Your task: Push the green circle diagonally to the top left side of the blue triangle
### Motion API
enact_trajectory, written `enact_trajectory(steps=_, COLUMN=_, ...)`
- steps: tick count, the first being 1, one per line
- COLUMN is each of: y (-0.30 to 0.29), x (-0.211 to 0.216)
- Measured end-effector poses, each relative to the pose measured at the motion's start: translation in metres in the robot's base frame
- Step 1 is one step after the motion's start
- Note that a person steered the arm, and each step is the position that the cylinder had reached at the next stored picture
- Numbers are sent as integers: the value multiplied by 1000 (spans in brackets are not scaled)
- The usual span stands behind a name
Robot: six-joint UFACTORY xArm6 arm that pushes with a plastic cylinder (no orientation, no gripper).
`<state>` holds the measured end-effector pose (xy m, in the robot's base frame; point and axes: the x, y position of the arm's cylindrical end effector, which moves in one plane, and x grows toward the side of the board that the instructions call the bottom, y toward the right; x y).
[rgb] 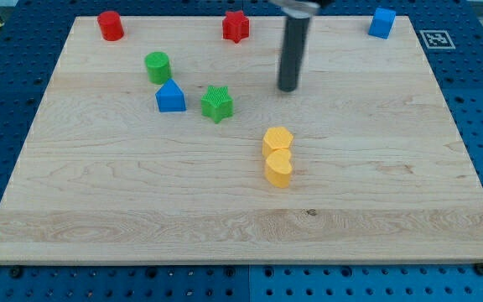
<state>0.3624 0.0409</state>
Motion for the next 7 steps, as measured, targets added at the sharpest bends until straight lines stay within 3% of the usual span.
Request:
enact_trajectory(steps=2, y=-116, x=-31)
enact_trajectory(steps=5, y=-120, x=-45)
enact_trajectory(steps=7, y=-170, x=-45)
